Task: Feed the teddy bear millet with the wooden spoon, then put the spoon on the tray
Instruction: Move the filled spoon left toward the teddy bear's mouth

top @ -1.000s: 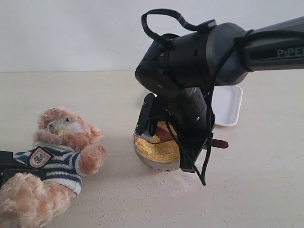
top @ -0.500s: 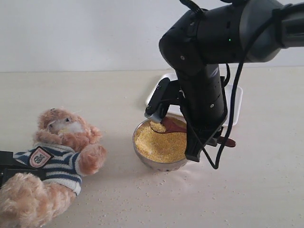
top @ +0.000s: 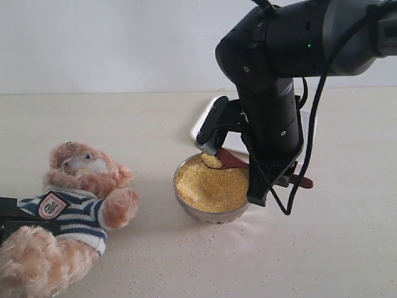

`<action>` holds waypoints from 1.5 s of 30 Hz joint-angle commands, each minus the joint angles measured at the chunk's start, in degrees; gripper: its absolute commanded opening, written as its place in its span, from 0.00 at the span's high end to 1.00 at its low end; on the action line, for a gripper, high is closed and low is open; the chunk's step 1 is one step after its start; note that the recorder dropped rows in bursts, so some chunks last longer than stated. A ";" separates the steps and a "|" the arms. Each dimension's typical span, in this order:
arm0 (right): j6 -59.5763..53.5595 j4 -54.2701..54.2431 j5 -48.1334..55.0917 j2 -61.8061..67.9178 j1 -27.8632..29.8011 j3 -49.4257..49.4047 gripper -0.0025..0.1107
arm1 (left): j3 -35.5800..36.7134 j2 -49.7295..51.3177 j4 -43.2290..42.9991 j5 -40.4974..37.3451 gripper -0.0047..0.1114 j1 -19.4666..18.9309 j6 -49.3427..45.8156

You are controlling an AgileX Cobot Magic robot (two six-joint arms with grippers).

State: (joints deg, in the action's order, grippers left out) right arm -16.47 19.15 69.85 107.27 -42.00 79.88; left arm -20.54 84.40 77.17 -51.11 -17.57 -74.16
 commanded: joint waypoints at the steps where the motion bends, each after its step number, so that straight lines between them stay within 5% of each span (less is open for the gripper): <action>1: 0.15 0.37 0.11 -0.79 0.30 0.07 0.98 | 0.27 -0.72 0.48 -0.89 0.92 -0.16 -0.51; 14: -1.56 -0.08 0.11 -0.79 -6.61 1.00 0.98 | 0.27 -0.72 0.48 -0.89 0.92 -0.16 -0.51; 35: -3.17 -5.00 0.11 12.96 -15.82 30.31 0.98 | 0.27 -0.72 0.48 -0.89 0.92 -0.16 -0.51; 45: -2.90 -0.78 0.11 16.67 -17.59 32.23 0.98 | 0.27 -0.72 0.48 -0.89 0.92 -0.16 -0.51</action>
State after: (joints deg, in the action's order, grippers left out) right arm -19.28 15.47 69.85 123.87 -58.61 111.40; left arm -20.54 84.40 77.17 -51.11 -17.57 -74.16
